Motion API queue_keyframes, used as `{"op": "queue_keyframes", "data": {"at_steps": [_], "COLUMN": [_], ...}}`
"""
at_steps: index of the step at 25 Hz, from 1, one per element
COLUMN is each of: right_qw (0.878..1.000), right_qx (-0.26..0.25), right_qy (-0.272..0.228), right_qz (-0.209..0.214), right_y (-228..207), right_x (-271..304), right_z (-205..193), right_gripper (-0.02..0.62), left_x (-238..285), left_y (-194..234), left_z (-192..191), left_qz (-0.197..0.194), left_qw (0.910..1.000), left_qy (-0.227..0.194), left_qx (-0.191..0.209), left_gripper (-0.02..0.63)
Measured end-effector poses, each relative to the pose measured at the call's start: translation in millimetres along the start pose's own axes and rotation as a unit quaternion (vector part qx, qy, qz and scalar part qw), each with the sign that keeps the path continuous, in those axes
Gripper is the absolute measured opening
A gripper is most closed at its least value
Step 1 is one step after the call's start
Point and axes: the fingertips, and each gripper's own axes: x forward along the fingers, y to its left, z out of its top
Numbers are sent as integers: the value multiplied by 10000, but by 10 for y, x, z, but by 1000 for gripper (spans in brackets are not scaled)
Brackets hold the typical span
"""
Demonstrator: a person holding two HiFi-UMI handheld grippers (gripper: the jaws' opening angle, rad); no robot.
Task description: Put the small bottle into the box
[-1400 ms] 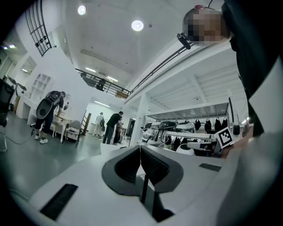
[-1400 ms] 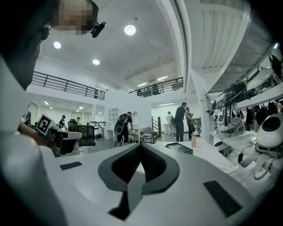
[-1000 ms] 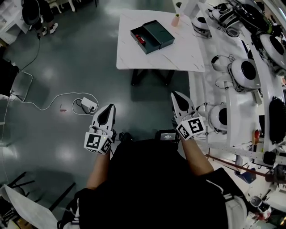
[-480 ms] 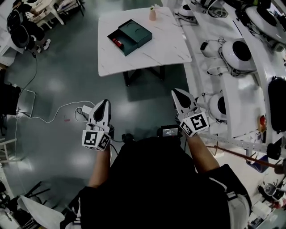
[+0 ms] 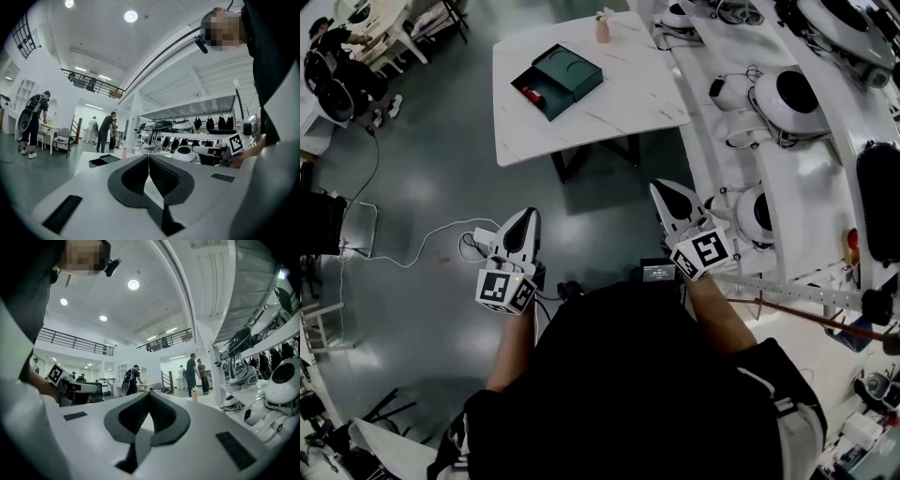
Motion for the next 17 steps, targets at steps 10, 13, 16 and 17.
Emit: {"op": "queue_keyframes", "data": {"at_steps": [10,13,16,17], "right_qw": [9998,9998,9998,9997], "right_qx": [139,136,168,178], "right_qy": [61,87,109,117], "right_qz": [-91,-93,-81,-75], "right_y": [-233,-343,-466,-508], "right_x": [-262,-356,-452,-483], "right_z": [-34,-58,-100,-115], "right_gripper": [32,32,32,32], "left_x": [147,230,313,340], "left_y": [-217,-344,-467,-506], "left_z": [-73,-98,-140,-155], "left_qz": [-45,-55,-33,-26], "left_qw": [9999,9999,9998,9998], "left_qy": [49,32,15,9], "left_qx": [-114,-137,-177,-189], "left_gripper": [17,17,17,17]}}
